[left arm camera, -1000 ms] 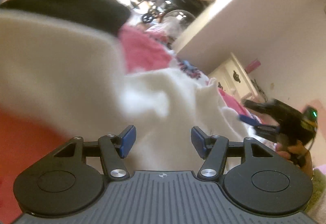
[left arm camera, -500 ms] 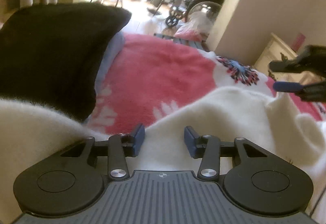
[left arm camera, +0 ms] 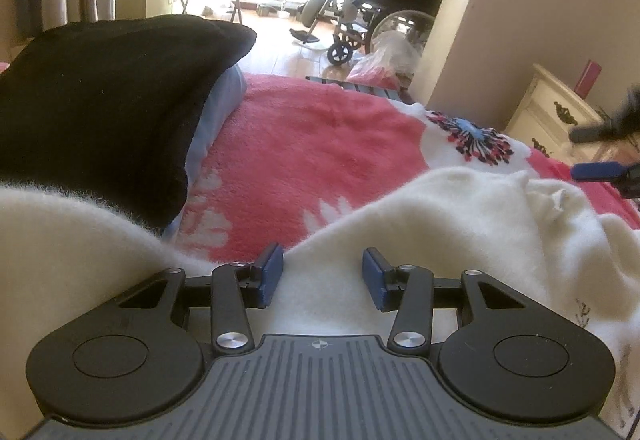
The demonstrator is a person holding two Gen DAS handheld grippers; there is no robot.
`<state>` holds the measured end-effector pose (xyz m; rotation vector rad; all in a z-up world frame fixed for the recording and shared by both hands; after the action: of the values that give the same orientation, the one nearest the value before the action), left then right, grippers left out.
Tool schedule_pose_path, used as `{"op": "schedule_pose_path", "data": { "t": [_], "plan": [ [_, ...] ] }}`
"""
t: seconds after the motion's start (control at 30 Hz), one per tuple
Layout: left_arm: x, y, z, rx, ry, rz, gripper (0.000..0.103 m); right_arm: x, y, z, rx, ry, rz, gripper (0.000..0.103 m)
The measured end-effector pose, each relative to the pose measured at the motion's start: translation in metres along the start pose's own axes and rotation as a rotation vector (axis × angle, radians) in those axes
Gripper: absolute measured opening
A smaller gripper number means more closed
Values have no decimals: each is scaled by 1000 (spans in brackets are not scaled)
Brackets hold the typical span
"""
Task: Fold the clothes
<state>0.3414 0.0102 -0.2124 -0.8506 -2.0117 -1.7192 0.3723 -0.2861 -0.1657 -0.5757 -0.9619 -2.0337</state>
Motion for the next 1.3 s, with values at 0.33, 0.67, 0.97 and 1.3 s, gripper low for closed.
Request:
{"op": "schedule_pose_path", "data": {
  "t": [0.33,0.67,0.97,1.3],
  "plan": [
    [4,-3,1,-32,0,-11,45,-85,-14,14,10,-117,242,47],
    [9,-12,3,-67,13,-57,42,-58,-24,33,125,-12,-138,10],
    [12,-15,2,-108,32,-62,42,-41,5,-28,-177,2,-338,41],
    [16,-13,2,-114,72,-63,39,48,-6,-18,221,-19,-115,42]
  ]
}}
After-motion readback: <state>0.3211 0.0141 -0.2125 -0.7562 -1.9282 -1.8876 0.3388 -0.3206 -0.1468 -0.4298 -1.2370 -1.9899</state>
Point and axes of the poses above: each gripper's, at about its wrist camera, not at the fingertips, and x roughly against the way its jaws point, z to its left, y to its top, the point moved 3 cm from there along -x, roughly the way its jaws point, and after that the axes turned 4 degrees about -z, right-handed, at the moved point
